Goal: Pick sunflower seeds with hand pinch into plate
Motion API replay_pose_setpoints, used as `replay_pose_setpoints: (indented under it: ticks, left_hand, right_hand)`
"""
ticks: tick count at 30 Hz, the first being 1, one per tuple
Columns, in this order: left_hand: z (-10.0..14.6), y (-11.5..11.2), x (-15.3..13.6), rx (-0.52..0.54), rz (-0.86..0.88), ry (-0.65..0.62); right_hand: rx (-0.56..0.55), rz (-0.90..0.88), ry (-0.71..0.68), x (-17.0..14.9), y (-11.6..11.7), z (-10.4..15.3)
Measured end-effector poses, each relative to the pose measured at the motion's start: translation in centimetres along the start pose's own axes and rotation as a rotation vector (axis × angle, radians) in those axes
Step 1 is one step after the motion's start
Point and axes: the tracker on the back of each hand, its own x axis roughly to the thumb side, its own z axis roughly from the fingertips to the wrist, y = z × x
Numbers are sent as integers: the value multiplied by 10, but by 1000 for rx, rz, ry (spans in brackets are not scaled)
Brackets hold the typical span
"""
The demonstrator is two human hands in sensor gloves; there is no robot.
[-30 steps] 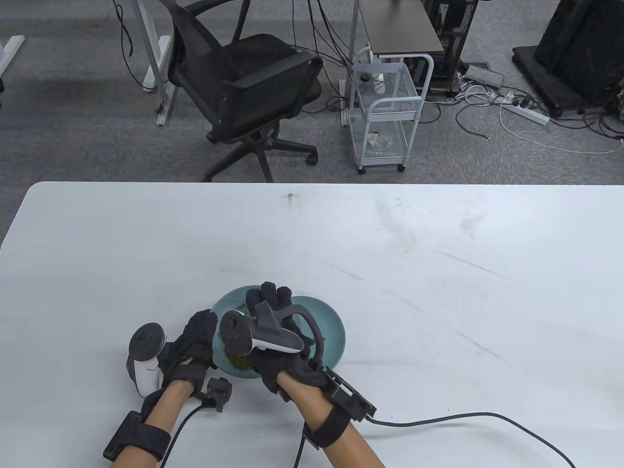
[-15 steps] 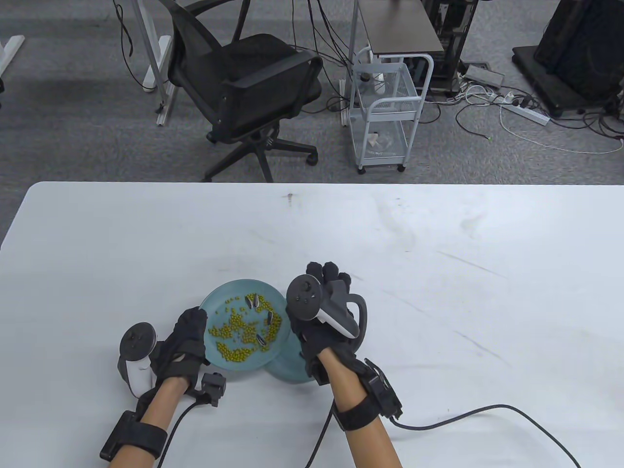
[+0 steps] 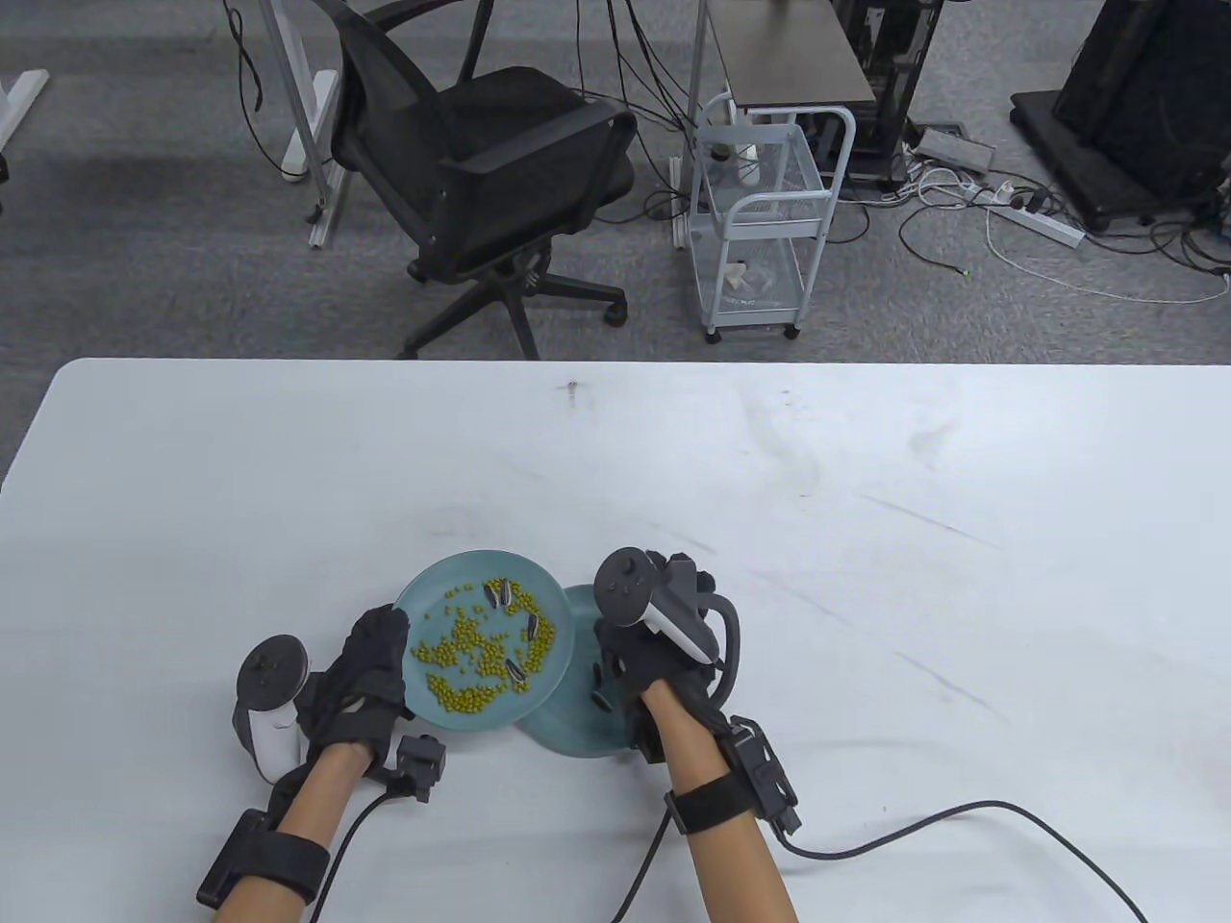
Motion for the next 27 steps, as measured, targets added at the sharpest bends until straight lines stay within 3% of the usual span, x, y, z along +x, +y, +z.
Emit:
replay_pose_setpoints:
  ticks: [27]
  left_hand:
    - [-1, -2, -1, -12, 4, -5]
  right_hand:
    - [5, -14, 33, -8, 1, 0]
